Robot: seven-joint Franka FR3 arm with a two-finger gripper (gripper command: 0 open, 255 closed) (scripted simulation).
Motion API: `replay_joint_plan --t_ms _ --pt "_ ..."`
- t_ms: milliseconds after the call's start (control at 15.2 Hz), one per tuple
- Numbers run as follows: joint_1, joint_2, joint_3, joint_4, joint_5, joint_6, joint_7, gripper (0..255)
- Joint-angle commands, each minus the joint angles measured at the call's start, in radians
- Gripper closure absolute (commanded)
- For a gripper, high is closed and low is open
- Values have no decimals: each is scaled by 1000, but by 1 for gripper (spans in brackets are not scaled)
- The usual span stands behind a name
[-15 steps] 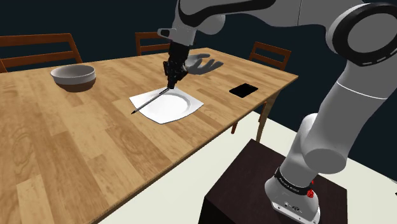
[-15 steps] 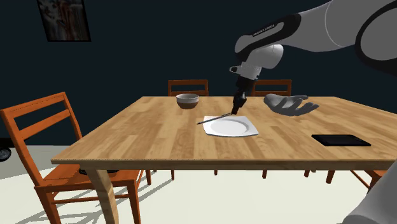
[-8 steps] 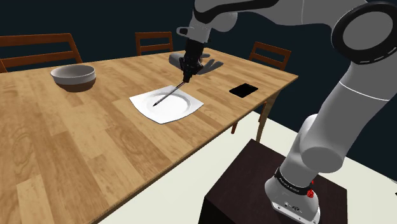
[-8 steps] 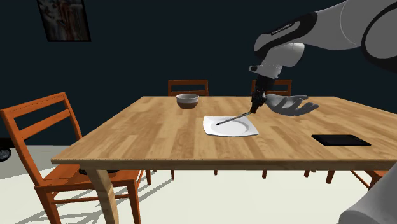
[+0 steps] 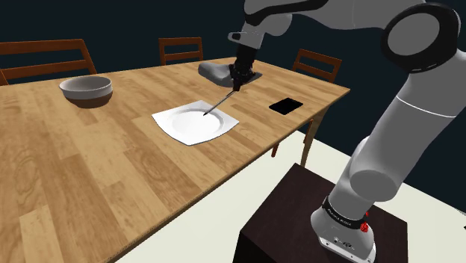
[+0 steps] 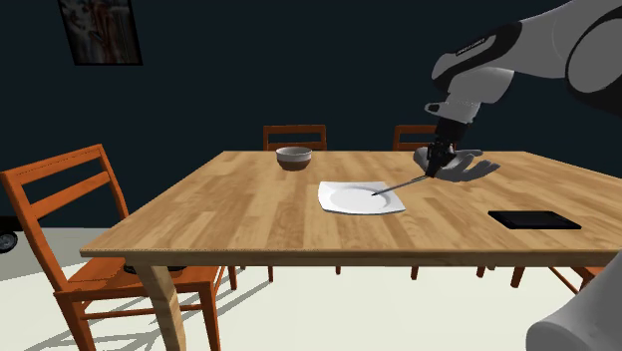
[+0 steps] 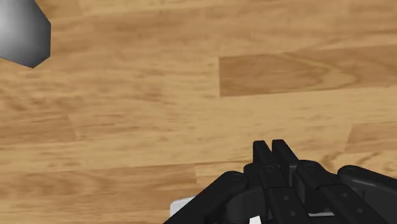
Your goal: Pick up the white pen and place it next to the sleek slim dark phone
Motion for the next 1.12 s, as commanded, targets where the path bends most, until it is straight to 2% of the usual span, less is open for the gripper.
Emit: replay_joint_plan --t_ms 0,462,924,1056 --pt "-23 21 -26 33 -1 -26 -45 255" --pt "-111 111 -111 150 9 -103 -206 255" --pt "-215 251 -180 330 42 -196 -357 255" --pt "-213 248 -179 300 41 -169 -363 255"
